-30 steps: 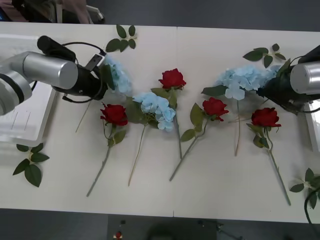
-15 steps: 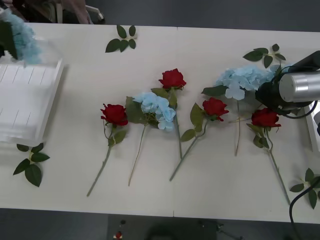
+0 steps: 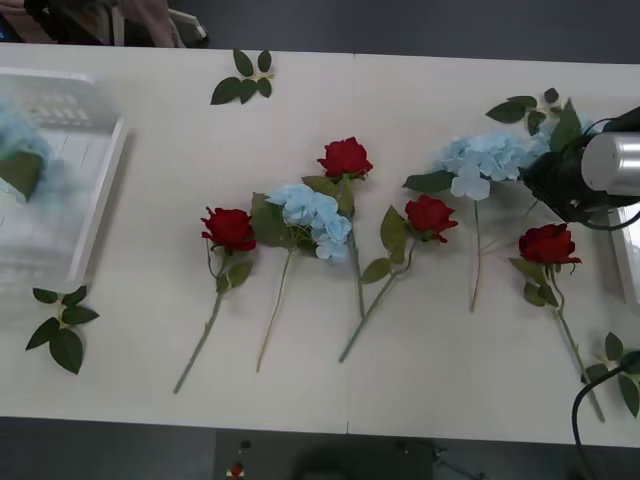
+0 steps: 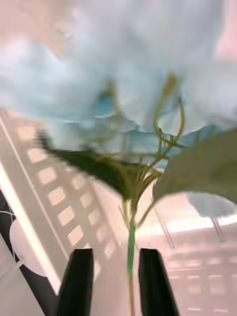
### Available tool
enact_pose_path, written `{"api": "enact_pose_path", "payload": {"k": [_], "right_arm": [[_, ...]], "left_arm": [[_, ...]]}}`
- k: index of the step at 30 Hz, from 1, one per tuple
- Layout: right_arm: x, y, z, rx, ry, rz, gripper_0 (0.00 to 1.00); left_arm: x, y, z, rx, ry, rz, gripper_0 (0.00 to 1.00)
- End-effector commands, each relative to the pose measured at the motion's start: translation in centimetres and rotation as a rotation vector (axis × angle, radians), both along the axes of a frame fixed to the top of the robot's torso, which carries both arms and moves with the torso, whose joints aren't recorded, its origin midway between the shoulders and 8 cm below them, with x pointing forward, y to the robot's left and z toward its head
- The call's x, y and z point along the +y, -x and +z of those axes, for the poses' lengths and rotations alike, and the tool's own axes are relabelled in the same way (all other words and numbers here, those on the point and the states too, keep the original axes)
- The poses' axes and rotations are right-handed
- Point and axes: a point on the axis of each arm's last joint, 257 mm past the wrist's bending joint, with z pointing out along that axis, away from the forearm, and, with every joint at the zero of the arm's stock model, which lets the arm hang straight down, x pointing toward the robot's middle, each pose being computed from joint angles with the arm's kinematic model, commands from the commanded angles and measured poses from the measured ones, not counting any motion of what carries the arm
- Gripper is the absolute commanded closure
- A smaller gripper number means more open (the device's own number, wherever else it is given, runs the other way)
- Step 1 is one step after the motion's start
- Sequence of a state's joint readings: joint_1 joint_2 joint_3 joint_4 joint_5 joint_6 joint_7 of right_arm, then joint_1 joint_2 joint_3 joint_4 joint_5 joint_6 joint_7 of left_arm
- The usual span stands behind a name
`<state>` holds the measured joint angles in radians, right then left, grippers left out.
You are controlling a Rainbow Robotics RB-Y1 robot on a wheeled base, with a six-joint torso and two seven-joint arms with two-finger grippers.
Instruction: Put the red flowers into the right box and the blue flowers into the left box
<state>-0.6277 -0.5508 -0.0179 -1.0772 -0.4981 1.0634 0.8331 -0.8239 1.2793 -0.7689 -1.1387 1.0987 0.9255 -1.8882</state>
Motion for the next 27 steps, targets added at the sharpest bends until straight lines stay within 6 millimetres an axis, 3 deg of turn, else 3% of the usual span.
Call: {"api": "enact_pose_path", "payload": {"k": [1,5,7,10,13,16,17,21,27], "right_arm": [[0.2,-1.7,4.8,-0.092,0.019,0.109,1.0],[-0.1,-1.4,7.7,-0.137,-0.023,0.19,1.0],[0.5,-1.3,8.9,-0.16,-0.02,0.259,1.0],[1.9,-1.1,11.8,-0.217,0.046,0.413,1.0],[3.7,-0.9,15.2,-0.293,0.072,0.536,1.0],[5.1,0.4,18.8,-0.391,0.094,0.651,1.0],[5.4,0.7,19.4,-0.408,0.101,0.673,1.0],[9.5,3.2,23.9,-0.581,0.148,0.854,1.0],[16.0,7.0,29.5,-0.863,0.198,1.091,1.0]], "left_arm": [[-1.7,-1.7,2.9,-0.061,0.001,-0.052,0.27],[-3.5,-2.0,3.3,-0.075,0.04,-0.082,0.14],[-5.8,-1.9,3.7,-0.08,0.093,-0.116,0.13],[-12.0,-1.5,6.3,-0.107,0.231,-0.213,0.13],[-16.9,-0.9,8.6,-0.118,0.328,-0.287,0.13],[-22.6,-0.1,9.1,-0.111,0.509,-0.342,0.13],[-23.5,0.1,8.9,-0.109,0.539,-0.349,0.13],[-28.4,0.9,5.3,-0.074,0.729,-0.352,0.12],[-31.4,1.8,-1.6,-0.036,0.694,-0.379,0.0]]}}
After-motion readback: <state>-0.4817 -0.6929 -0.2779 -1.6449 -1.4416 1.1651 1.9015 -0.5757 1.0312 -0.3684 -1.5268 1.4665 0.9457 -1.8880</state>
